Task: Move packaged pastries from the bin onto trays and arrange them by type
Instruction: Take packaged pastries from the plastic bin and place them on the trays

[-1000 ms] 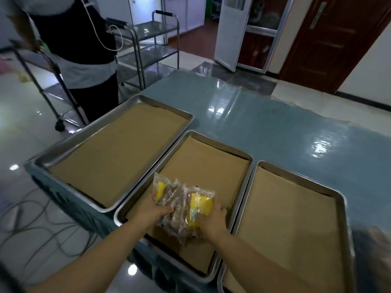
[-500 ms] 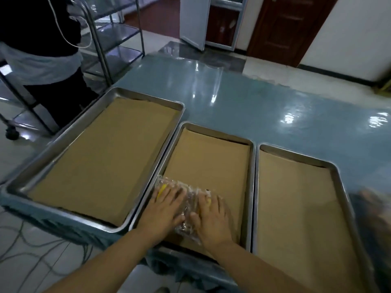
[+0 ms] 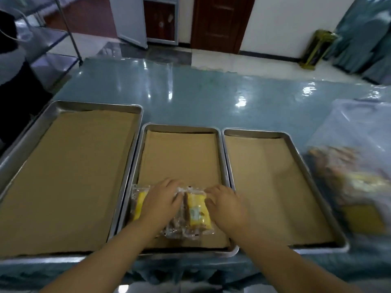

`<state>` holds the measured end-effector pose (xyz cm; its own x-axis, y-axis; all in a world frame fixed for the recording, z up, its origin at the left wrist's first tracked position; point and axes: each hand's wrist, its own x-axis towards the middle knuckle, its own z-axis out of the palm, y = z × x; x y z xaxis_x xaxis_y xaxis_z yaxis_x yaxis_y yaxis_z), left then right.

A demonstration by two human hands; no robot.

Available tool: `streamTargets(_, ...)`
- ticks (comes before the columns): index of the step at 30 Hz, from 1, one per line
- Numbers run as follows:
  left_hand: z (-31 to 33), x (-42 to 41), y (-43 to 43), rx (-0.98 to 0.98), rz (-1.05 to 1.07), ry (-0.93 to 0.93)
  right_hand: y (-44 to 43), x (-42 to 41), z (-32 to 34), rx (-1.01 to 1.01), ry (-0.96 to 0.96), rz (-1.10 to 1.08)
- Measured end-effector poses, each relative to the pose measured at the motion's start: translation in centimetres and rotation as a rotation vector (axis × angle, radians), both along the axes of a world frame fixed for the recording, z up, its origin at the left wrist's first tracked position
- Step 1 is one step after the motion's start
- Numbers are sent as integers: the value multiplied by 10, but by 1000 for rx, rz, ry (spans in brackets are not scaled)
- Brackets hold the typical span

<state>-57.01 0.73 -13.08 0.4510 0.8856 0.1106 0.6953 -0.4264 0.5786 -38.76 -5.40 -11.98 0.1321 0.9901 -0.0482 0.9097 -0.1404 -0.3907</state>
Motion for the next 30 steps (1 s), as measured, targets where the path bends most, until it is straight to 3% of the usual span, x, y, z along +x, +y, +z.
streamTargets(11,117,169,-13,136,-182,-329,-42,131,125,355,-159,-95)
streamTargets(19,159,324,-66,191,-261,-457,-122,288,176,546,-186,-273)
streamTargets(22,157,378,-80,138,-264,-465,-152,353,179,527,-173,-360)
streamTargets(30,157,483,-106,130,-341,-298,-179,487,158,196,-97,-478)
